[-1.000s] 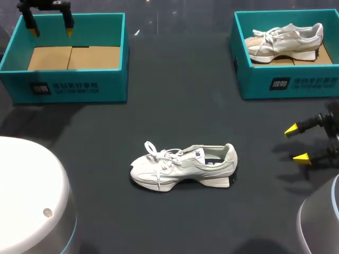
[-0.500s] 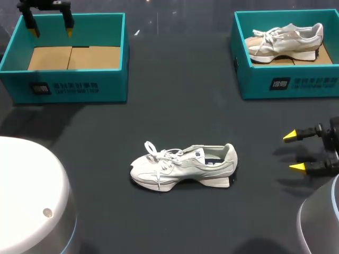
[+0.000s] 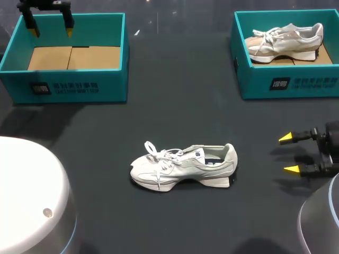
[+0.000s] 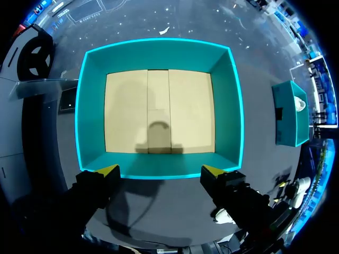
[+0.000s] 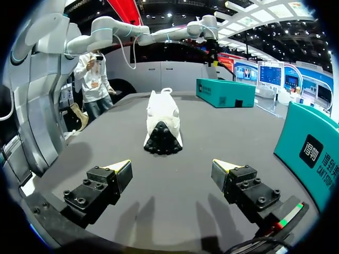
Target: Take the shoe out of the shoebox, open the shoe tongue, remove and reinsert the insole, then place the shoe into the shoebox
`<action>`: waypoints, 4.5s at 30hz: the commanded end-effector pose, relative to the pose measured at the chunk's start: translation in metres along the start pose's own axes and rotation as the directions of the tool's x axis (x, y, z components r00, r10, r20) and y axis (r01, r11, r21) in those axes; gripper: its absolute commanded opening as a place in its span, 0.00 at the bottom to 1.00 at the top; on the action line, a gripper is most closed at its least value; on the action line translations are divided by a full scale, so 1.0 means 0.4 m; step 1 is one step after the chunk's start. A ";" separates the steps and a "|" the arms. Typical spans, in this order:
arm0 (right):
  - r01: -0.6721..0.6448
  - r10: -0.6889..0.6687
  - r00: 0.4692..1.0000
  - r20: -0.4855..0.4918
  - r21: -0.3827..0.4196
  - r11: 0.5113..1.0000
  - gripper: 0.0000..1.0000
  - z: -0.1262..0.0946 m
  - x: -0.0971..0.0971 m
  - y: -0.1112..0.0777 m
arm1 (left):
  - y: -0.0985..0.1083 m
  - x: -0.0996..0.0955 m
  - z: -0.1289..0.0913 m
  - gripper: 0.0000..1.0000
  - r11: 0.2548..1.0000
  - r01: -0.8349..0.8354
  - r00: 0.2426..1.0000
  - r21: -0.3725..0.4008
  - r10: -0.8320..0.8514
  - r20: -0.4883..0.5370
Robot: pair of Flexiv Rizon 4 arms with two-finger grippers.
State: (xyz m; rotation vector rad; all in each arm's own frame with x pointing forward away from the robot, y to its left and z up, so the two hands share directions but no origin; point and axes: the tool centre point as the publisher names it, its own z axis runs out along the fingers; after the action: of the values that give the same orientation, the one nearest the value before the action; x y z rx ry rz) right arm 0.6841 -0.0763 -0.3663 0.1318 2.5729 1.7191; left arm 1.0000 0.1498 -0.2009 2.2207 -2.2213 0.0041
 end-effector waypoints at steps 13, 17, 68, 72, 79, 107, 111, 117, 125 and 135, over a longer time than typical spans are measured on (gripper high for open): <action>0.004 -0.004 0.999 0.032 -0.001 1.000 1.00 0.028 0.015 -0.003 | 0.000 0.000 -0.001 1.00 1.000 0.000 1.000 -0.001 0.000 0.001; -0.010 0.008 0.996 0.085 0.019 1.000 1.00 0.067 0.037 0.002 | 0.000 0.000 -0.001 1.00 1.000 0.000 1.000 -0.001 0.000 0.001; -0.057 0.061 0.994 0.088 -0.051 0.997 1.00 0.345 0.041 0.027 | 0.000 0.000 -0.001 1.00 1.000 0.000 1.000 -0.001 0.000 0.001; -0.054 0.058 0.995 0.078 -0.057 0.997 1.00 0.358 0.042 0.033 | 0.000 0.000 -0.001 1.00 1.000 0.000 1.000 -0.001 0.000 0.001; -0.042 0.046 0.997 0.061 -0.061 0.997 1.00 0.379 0.038 0.045 | 0.000 0.000 -0.001 1.00 1.000 0.000 1.000 -0.001 0.000 0.001; -0.008 0.008 1.000 -0.003 -0.074 0.997 0.47 0.452 0.038 0.057 | 0.000 0.000 -0.001 1.00 1.000 0.000 1.000 -0.001 0.000 0.001; 0.001 -0.002 1.000 -0.002 -0.078 0.997 0.00 0.453 0.037 0.058 | 0.000 0.000 -0.001 1.00 1.000 0.000 1.000 -0.001 0.000 0.001; 0.017 -0.019 1.000 -0.018 -0.078 0.997 0.00 0.443 0.026 0.061 | 0.000 0.000 -0.001 1.00 1.000 0.000 1.000 -0.001 0.000 0.001; 0.016 -0.019 0.999 -0.038 -0.067 0.998 0.00 0.424 -0.007 0.058 | 0.000 0.000 -0.001 1.00 1.000 0.000 1.000 -0.001 0.000 0.001; 0.000 -0.003 0.999 -0.052 -0.066 0.998 0.00 0.427 -0.015 0.047 | 0.000 0.000 -0.001 1.00 1.000 0.000 1.000 -0.001 0.000 0.001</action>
State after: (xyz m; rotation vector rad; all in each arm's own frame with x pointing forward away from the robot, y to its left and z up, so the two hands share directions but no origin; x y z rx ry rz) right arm 0.7026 0.0873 -0.4123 0.0835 2.5435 1.8275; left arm 1.0000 0.1498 -0.2009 2.2207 -2.2212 0.0042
